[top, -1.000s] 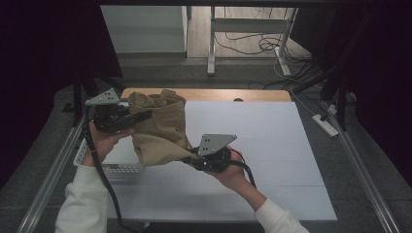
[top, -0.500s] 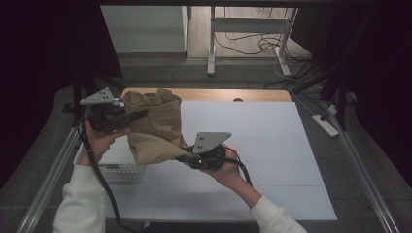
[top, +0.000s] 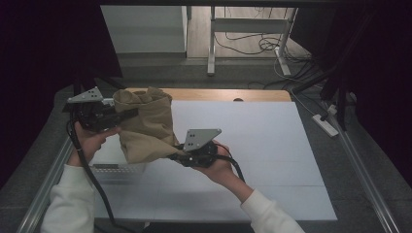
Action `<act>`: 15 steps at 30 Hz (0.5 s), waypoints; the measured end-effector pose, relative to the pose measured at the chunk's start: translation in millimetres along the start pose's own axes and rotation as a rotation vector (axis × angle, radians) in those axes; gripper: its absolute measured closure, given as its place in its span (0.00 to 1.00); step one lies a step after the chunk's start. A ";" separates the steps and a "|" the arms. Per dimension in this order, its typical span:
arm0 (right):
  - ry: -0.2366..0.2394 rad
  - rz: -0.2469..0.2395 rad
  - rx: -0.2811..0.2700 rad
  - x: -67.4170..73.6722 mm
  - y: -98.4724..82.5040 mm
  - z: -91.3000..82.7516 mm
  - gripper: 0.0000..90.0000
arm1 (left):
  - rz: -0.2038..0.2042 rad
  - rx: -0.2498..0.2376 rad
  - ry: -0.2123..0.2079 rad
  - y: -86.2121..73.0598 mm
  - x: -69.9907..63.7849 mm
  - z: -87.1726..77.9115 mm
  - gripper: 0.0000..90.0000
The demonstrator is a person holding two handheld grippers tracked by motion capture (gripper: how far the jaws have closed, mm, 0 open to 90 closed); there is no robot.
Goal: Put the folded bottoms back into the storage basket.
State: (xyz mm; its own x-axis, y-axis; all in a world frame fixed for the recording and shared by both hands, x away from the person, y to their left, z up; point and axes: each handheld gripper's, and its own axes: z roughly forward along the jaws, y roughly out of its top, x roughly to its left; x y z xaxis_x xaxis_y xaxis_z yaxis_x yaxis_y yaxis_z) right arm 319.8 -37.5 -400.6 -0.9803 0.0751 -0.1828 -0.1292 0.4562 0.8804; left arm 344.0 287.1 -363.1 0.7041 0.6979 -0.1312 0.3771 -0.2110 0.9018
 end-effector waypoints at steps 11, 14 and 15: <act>0.017 -0.011 0.019 -3.4 15.2 22.1 0.86 | -0.021 0.019 0.036 -1.1 14.4 -7.7 0.79; 0.017 -0.007 0.019 -5.6 17.0 26.1 0.86 | -0.029 0.018 0.042 -2.6 18.0 -9.5 0.79; 0.020 -0.006 0.021 -6.2 17.5 27.1 0.86 | -0.031 0.017 0.044 -3.3 19.7 -10.4 0.79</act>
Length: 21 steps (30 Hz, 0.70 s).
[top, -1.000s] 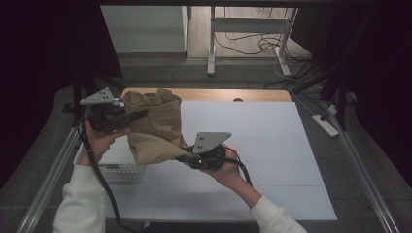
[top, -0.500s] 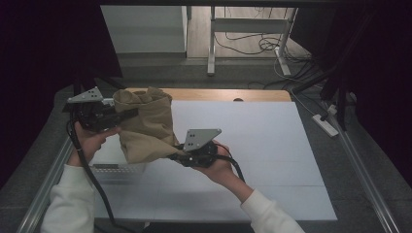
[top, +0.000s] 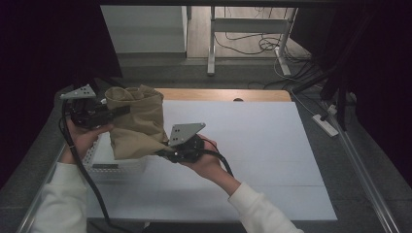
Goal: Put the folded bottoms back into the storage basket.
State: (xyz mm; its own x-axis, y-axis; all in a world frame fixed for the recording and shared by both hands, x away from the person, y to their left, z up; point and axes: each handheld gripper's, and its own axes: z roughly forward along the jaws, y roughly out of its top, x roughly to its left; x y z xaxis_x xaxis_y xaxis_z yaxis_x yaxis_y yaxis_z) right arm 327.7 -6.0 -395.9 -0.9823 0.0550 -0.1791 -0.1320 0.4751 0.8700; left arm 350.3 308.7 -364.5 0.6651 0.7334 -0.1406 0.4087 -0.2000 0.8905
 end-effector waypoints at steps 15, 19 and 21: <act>0.017 0.015 0.011 -7.1 7.5 23.5 0.86 | -0.021 0.016 0.039 -6.2 17.0 -10.4 0.80; 0.023 0.013 0.015 -7.9 11.0 30.6 0.86 | -0.025 0.020 0.049 -8.1 22.4 -14.2 0.80; 0.026 0.014 0.014 -8.2 12.7 34.7 0.86 | -0.030 0.021 0.053 -9.4 25.5 -15.8 0.80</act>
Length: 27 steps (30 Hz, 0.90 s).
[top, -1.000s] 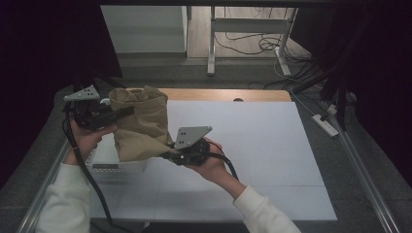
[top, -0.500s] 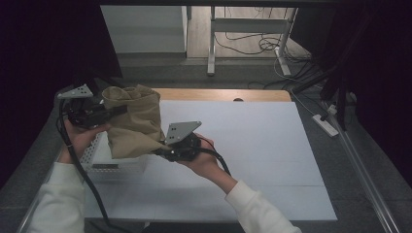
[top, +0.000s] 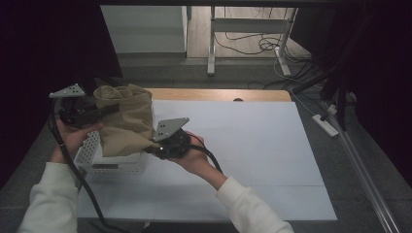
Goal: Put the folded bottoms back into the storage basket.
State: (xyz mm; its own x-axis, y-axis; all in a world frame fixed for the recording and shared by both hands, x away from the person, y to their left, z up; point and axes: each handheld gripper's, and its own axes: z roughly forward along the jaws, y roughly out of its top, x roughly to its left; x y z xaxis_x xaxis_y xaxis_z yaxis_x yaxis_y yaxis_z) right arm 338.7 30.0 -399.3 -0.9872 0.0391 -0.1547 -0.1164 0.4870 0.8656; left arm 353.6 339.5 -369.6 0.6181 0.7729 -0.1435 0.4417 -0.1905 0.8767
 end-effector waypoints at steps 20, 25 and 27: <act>0.010 0.036 0.037 -11.1 5.6 43.2 0.86 | -0.046 0.072 0.035 -8.0 38.8 7.8 0.80; 0.004 0.046 0.047 -13.8 6.5 52.2 0.86 | -0.050 0.091 0.036 -8.6 47.8 12.6 0.80; 0.003 0.049 0.048 -15.0 6.7 55.9 0.86 | -0.051 0.098 0.037 -8.5 50.8 14.3 0.80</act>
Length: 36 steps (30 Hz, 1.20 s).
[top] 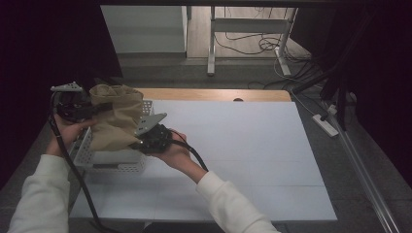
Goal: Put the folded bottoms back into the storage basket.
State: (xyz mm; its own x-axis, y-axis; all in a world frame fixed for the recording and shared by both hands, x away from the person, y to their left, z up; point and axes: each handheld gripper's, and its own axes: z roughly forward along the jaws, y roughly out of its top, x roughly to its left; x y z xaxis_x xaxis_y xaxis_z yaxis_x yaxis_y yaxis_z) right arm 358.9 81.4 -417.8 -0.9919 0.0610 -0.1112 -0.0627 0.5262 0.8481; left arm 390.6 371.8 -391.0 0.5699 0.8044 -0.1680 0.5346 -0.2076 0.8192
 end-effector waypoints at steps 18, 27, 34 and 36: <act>0.021 0.036 0.031 -3.6 0.9 38.2 0.86 | -0.024 0.082 0.014 -8.9 22.8 14.9 0.80; 0.031 0.048 0.056 -4.4 -2.5 50.8 0.86 | -0.047 0.130 0.011 -18.3 32.1 26.7 0.79; 0.034 0.057 0.081 -6.9 -8.1 57.5 0.86 | -0.070 0.154 0.005 -24.5 38.9 37.8 0.79; 0.034 0.059 0.085 -7.5 -8.8 58.2 0.86 | -0.074 0.158 0.004 -25.3 39.5 40.0 0.79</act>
State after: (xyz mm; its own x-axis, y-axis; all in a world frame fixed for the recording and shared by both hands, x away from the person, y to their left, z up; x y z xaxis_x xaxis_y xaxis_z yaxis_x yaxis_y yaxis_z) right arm 373.3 125.7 -454.6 -0.9969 0.0656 -0.0436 0.0038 0.5930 0.8052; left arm 424.5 386.5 -440.2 0.5230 0.8230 -0.2216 0.6663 -0.2327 0.7084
